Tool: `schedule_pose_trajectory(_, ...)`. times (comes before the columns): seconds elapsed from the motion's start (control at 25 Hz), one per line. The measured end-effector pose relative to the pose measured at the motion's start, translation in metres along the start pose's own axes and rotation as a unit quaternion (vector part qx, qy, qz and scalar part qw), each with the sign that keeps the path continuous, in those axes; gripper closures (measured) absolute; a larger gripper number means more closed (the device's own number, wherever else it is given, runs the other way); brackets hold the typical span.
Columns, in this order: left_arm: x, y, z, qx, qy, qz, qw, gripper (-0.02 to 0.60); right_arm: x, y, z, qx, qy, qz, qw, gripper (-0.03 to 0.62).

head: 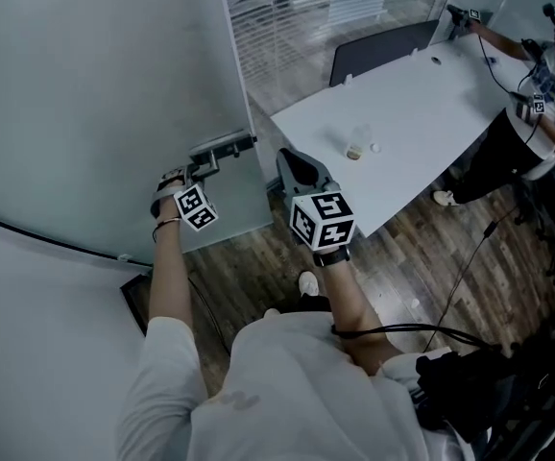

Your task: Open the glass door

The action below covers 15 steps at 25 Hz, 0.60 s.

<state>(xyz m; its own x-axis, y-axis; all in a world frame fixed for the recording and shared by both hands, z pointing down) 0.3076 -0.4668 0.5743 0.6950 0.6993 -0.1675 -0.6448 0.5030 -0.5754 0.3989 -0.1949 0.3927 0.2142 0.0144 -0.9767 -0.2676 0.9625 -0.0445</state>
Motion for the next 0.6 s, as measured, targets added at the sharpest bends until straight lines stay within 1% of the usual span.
schedule_pose_trajectory(0.16, -0.004, 0.017, 0.018, 0.008, -0.017, 0.013, 0.9997, 0.486, -0.009, 0.023, -0.021, -0.024, 0.006, 0.004, 1.000, 0.592)
schedule_pose_trajectory(0.32, 0.000, 0.027, 0.028, -0.006, -0.015, 0.031, 0.9994, 0.486, -0.018, 0.045, -0.030, -0.051, 0.001, 0.002, 0.999, 0.592)
schedule_pose_trajectory(0.52, 0.001, 0.037, 0.036, 0.011, -0.033, 0.048, 0.9983, 0.486, -0.025, 0.069, -0.045, -0.082, 0.004, 0.009, 0.997, 0.592)
schedule_pose_trajectory(0.6, -0.001, 0.043, 0.041, 0.000, -0.027, 0.058, 0.9980, 0.486, -0.033, 0.081, -0.050, -0.095, 0.001, 0.006, 0.995, 0.592)
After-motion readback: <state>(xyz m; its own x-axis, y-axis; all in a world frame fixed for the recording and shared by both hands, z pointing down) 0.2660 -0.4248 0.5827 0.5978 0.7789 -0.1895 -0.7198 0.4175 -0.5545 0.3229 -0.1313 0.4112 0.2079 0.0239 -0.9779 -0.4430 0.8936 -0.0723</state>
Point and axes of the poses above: the fingertips, and each gripper's own axes: y backward along the fingers, z to its right, x out of its top, the point moved 9 cm from there along y, backward along the fingers, and after that the axes turned 5 degrees about x, right-handed, at the moved point
